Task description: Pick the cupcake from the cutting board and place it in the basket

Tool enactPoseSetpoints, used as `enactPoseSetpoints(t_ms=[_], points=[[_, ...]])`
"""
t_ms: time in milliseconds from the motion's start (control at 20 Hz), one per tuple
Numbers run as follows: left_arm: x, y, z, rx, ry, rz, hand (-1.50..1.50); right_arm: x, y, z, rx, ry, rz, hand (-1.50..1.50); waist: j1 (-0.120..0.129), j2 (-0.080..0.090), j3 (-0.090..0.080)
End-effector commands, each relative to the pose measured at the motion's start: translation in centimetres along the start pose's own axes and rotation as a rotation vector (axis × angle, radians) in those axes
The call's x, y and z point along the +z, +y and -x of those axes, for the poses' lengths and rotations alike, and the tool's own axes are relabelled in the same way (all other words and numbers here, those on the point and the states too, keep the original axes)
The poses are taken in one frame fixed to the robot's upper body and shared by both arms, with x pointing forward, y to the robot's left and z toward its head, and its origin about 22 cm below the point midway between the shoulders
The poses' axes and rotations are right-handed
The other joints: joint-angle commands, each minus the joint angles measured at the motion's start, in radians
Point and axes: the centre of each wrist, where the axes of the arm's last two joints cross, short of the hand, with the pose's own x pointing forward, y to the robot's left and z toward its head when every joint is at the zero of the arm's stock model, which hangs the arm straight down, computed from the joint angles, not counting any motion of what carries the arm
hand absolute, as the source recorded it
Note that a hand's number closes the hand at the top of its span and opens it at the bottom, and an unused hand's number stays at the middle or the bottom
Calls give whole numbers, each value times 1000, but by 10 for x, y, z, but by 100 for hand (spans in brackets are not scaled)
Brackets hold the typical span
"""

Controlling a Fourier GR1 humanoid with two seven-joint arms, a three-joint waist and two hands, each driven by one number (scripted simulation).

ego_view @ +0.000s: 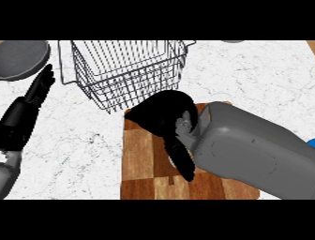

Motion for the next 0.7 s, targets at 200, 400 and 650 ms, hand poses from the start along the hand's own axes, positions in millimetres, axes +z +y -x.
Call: enactPoseSetpoints(t_ms=[200, 400, 650], points=[[4, 0, 1, -11, 15, 11, 0, -31, 38, 10, 77, 92, -94, -150, -2, 0, 0], [-11, 10, -3, 4, -2, 4, 0, -38, 47, 37, 44, 93, -67, -150, -2, 2, 1], [-4, 28, 6, 7, 13, -11, 0, -35, 53, 22, 44, 93, -34, -150, -4, 0, 0]])
